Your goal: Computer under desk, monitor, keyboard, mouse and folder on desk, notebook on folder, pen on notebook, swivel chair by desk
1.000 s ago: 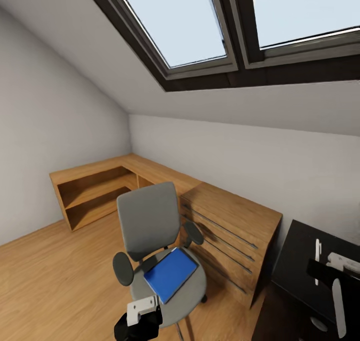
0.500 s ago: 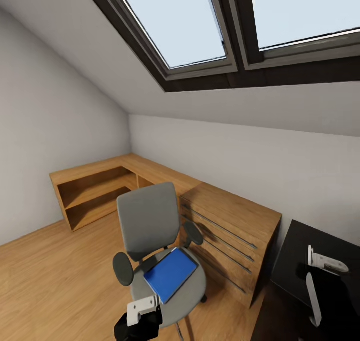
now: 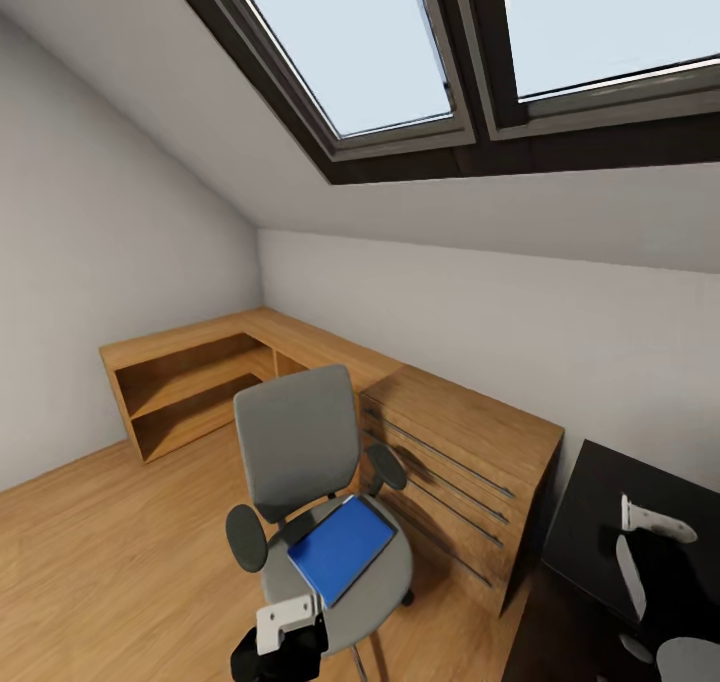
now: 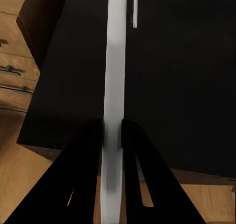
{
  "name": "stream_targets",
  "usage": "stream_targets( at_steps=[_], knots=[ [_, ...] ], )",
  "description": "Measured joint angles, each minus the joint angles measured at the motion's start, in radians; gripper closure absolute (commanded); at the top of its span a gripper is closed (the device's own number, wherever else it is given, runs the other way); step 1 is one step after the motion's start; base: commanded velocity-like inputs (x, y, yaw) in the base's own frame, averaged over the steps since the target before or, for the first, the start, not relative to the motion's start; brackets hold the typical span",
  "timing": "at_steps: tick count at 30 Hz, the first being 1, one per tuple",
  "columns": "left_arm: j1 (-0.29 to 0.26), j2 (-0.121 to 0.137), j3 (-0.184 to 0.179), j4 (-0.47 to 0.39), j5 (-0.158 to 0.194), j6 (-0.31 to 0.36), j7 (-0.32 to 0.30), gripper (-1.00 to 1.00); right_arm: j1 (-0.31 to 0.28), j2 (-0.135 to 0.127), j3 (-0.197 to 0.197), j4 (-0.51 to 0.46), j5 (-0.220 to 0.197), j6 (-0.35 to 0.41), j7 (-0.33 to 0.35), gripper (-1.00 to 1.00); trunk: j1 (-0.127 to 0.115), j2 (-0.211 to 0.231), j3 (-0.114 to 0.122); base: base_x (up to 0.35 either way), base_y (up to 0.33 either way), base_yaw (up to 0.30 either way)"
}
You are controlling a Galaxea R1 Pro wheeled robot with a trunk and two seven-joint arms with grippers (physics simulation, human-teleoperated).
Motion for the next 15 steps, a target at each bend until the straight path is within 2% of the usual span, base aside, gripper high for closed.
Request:
stream_targets(
  at_steps=[2,3,7,9,12,15],
  knots=[
    [0.000,0.000,-0.003,0.002,0.000,0.000,0.000,-1.00,-0.036,-0.021,-0.002,0.077,-0.001,-0.039,0.000,1.00,0.000,0.000,0.000,0.000,0.000,0.000],
    [0.000,0.000,-0.013,0.009,0.000,0.000,0.000,-1.00,-0.066,-0.041,-0.003,0.159,-0.002,-0.069,0.000,1.00,0.000,0.000,0.000,0.000,0.000,0.000],
    [0.000,0.000,-0.020,0.012,0.000,-0.001,0.001,-1.00,-0.085,-0.054,-0.004,0.204,-0.003,-0.078,0.001,1.00,0.000,0.000,0.000,0.000,0.000,0.000],
    [0.000,0.000,-0.021,0.012,0.000,-0.001,0.001,-1.00,-0.105,-0.072,-0.006,0.255,-0.018,-0.079,0.002,1.00,0.000,0.000,0.000,0.000,0.000,0.000],
    [0.000,0.000,-0.023,0.012,0.000,-0.001,0.001,-1.00,-0.155,-0.115,-0.008,0.386,-0.061,-0.081,0.004,1.00,0.000,0.000,0.000,0.000,0.000,0.000],
    [0.000,0.000,-0.023,0.012,0.000,-0.001,0.001,-1.00,-0.190,-0.134,-0.007,0.451,-0.081,-0.101,0.006,1.00,0.000,0.000,0.000,0.000,0.000,0.000]
  ],
)
